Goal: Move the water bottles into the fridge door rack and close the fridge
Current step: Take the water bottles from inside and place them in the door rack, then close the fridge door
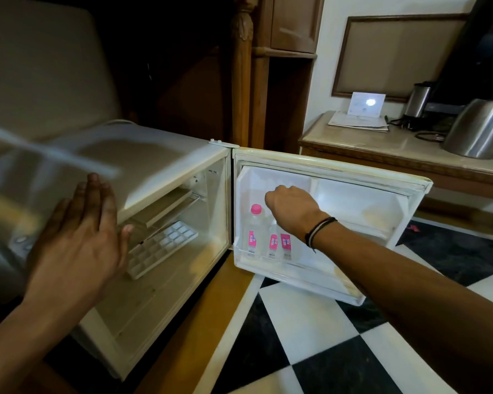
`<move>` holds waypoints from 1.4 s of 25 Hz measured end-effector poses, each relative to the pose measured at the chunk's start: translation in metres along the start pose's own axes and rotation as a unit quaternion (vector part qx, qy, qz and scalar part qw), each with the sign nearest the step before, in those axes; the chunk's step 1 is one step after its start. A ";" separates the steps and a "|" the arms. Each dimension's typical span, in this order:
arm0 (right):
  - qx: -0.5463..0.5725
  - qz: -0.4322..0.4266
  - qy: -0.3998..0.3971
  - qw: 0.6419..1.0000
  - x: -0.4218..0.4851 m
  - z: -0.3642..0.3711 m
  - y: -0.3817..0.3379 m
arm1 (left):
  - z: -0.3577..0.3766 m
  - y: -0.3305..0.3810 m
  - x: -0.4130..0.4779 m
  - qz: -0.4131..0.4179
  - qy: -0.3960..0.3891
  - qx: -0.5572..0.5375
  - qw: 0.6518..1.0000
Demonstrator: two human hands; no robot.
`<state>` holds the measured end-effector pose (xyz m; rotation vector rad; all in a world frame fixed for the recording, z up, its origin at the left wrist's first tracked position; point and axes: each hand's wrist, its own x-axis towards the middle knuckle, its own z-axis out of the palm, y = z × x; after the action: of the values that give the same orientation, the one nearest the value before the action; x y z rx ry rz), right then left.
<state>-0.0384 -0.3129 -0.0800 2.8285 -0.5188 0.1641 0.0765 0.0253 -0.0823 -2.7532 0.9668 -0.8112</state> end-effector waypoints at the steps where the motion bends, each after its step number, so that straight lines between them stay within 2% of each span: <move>1: -0.014 -0.004 -0.014 1.000 0.003 0.005 -0.004 | 0.002 -0.001 -0.001 0.000 0.003 -0.001 1.000; 10: -0.132 0.031 -0.061 0.989 0.025 0.047 0.010 | 0.007 0.000 0.000 -0.003 0.030 -0.009 0.999; 17: -0.174 0.019 -0.058 0.983 0.027 0.073 0.013 | 0.006 0.001 0.001 -0.005 0.028 -0.006 1.000; 22: -0.170 0.004 -0.073 0.983 0.019 0.061 0.010 | 0.008 0.000 0.002 0.002 0.032 0.000 0.999; 24: -0.133 -0.010 -0.006 0.991 0.012 0.047 0.012 | 0.009 -0.003 0.000 0.001 0.034 0.000 0.999; 26: -0.068 0.017 0.119 0.990 0.007 0.021 0.022 | 0.010 -0.002 0.000 0.000 0.036 0.005 0.999; 28: 0.008 0.075 0.246 0.966 0.006 -0.012 0.045 | 0.009 0.000 0.004 0.001 0.040 0.001 0.999; 29: 0.024 0.112 0.271 0.956 0.000 -0.028 0.062 | 0.005 0.004 0.005 0.005 0.045 -0.004 0.999; 30: 0.021 0.141 0.261 0.955 -0.003 -0.038 0.077 | 0.003 0.006 0.005 0.007 0.047 -0.007 0.999; 35: 0.001 0.193 0.029 0.981 -0.008 -0.022 0.098 | 0.005 0.003 0.003 0.003 0.029 0.002 1.000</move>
<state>-0.0828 -0.3923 -0.0369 2.6842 -1.0480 0.3181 0.0797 0.0212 -0.0860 -2.7357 0.9830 -0.8952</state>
